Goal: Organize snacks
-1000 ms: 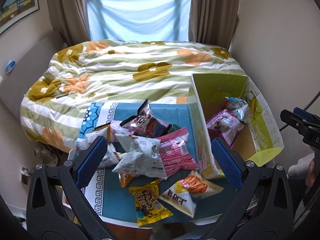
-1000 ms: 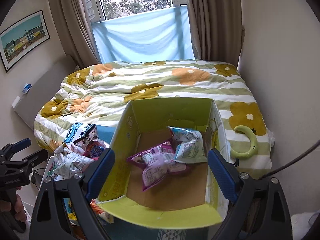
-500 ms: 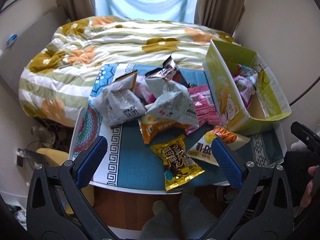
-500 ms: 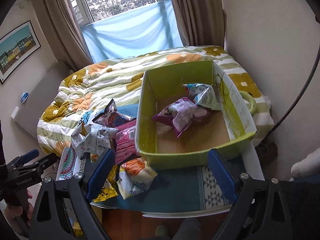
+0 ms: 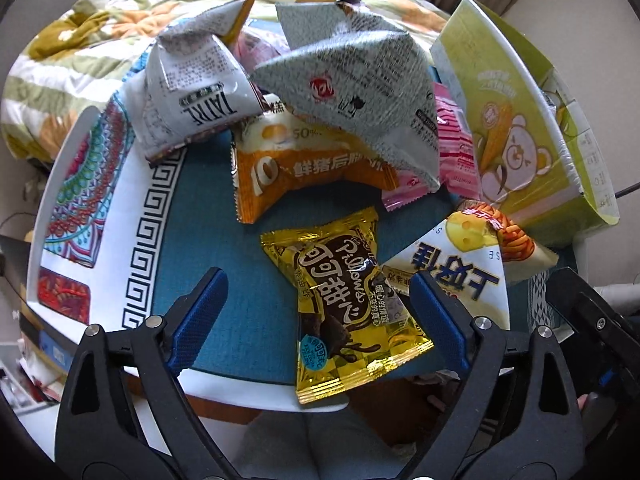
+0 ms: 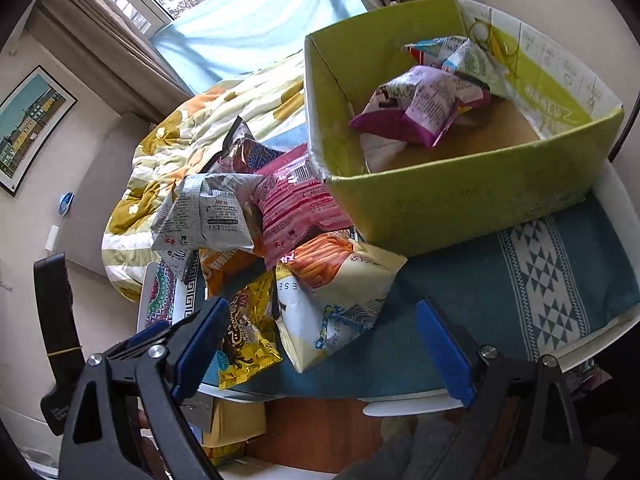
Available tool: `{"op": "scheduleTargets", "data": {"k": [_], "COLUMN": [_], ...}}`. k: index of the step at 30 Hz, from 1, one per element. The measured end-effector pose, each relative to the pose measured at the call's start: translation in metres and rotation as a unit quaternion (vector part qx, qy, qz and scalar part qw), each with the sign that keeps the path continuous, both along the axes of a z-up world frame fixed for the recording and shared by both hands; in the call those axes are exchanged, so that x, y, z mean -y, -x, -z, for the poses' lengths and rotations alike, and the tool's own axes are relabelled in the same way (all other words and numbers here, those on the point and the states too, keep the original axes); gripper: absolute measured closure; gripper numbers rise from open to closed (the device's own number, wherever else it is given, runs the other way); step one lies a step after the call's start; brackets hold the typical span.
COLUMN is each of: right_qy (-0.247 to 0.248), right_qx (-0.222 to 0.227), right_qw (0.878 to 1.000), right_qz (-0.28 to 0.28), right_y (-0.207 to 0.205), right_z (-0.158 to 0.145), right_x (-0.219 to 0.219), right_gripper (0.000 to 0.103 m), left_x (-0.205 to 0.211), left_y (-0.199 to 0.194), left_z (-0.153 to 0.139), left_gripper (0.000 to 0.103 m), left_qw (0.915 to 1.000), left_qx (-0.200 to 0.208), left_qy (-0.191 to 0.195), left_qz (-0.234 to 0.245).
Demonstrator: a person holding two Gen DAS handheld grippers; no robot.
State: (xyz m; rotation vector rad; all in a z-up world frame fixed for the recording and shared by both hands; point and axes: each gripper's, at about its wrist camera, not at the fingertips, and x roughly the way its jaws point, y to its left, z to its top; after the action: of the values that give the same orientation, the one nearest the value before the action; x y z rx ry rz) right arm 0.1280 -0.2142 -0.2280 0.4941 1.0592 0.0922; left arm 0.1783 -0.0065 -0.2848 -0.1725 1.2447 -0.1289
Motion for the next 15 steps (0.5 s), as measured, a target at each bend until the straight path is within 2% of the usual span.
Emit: {"op": "scheduleTargets", "data": {"k": [5,8,10,13,15], "right_qy": [-0.023,-0.031,-0.035,-0.039,-0.04], "right_qx": [-0.016,-0.027,-0.033,-0.036,-0.037], "right_qw": [1.0,0.999,0.999,0.998,0.998], "right_qz": [0.011,0.011,0.012,0.015,0.016], "right_y": [-0.011,-0.018,-0.021,-0.025,-0.027], "right_z": [0.022,0.032,0.037,0.043,0.046], "right_x": [0.0,0.0,-0.001,-0.001,-0.001], "right_gripper": [0.011,0.011,0.011,0.011,0.011], "left_x": [0.007,0.012,0.015,0.014,0.017], "left_y": [-0.005,-0.007,-0.009,-0.009,-0.008], "left_z": [0.021,0.03,0.039,0.046,0.047], "left_gripper": [0.015,0.028,0.043,0.046,0.048], "left_qw": [0.9997,0.9992,0.9986,0.9981,0.9985], "left_qx": [-0.023,-0.037,-0.05,-0.055,-0.05], "left_qy": [0.006,0.012,0.015,0.022,0.013], "left_qz": [0.0,0.004,0.008,0.013,0.019]}}
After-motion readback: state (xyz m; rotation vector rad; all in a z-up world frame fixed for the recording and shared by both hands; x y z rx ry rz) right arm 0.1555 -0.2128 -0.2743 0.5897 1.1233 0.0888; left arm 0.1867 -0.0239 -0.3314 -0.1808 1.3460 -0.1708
